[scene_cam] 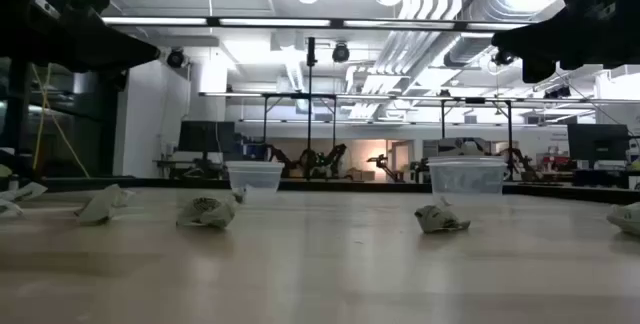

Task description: Pick and place Stevia / Truvia into bins

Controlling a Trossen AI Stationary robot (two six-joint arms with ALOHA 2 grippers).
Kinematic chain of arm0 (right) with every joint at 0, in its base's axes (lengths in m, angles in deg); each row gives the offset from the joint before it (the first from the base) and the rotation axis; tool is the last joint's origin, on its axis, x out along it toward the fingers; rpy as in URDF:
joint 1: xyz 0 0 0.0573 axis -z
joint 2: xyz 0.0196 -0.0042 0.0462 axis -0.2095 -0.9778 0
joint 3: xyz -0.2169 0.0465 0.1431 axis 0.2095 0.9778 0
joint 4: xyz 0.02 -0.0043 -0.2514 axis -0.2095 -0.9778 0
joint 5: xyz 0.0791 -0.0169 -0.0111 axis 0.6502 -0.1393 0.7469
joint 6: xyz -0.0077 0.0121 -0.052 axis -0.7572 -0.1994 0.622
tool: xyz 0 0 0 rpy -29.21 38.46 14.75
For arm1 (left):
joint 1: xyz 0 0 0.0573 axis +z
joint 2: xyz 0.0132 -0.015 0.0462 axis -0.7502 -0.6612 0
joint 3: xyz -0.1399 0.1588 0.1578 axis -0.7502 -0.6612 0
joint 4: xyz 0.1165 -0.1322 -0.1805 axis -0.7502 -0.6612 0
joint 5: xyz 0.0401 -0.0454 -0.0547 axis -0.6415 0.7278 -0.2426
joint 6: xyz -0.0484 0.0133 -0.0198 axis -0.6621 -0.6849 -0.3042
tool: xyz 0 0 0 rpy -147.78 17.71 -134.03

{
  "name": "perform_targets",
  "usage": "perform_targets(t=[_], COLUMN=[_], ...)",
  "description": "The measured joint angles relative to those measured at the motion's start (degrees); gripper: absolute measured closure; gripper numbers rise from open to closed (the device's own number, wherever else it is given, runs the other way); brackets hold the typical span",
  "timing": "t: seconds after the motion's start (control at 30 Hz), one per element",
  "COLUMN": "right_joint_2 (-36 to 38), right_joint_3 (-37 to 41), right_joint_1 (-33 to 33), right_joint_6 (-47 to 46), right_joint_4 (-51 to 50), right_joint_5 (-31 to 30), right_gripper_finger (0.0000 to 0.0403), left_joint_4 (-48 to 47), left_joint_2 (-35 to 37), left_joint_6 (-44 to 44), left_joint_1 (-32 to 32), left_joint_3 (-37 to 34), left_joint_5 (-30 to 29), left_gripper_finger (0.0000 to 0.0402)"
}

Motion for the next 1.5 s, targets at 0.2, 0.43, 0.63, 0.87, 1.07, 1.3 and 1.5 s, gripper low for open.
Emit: perform_targets(t=[0.2,0.43,0.63,0.87,1.07,1.3,1.5], right_joint_2=[0.0,0.0,0.0,0.0,0.0,0.0,0.0], right_joint_3=[0.0,0.0,0.0,0.0,0.0,0.0,0.0], right_joint_1=[0.0,0.0,0.0,0.0,0.0,0.0,0.0], right_joint_6=[0.0,0.0,0.0,0.0,0.0,0.0,0.0], right_joint_4=[0.0,0.0,0.0,0.0,0.0,0.0,0.0], right_joint_5=[0.0,0.0,0.0,0.0,0.0,0.0,0.0], right_gripper_finger=[0.0401,0.0402,0.0397,0.0402,0.0398,0.0399,0.0397], left_joint_4=[0.0,0.0,0.0,0.0,0.0,0.0,0.0], left_joint_2=[0.0,0.0,0.0,0.0,0.0,0.0,0.0], left_joint_6=[0.0,0.0,0.0,0.0,0.0,0.0,0.0], left_joint_1=[0.0,0.0,0.0,0.0,0.0,0.0,0.0], left_joint_3=[0.0,0.0,0.0,0.0,0.0,0.0,0.0], left_joint_5=[0.0,0.0,0.0,0.0,0.0,0.0,0.0], left_gripper_finger=[0.0346,0.0346,0.0346,0.0346,0.0346,0.0346,0.0346])
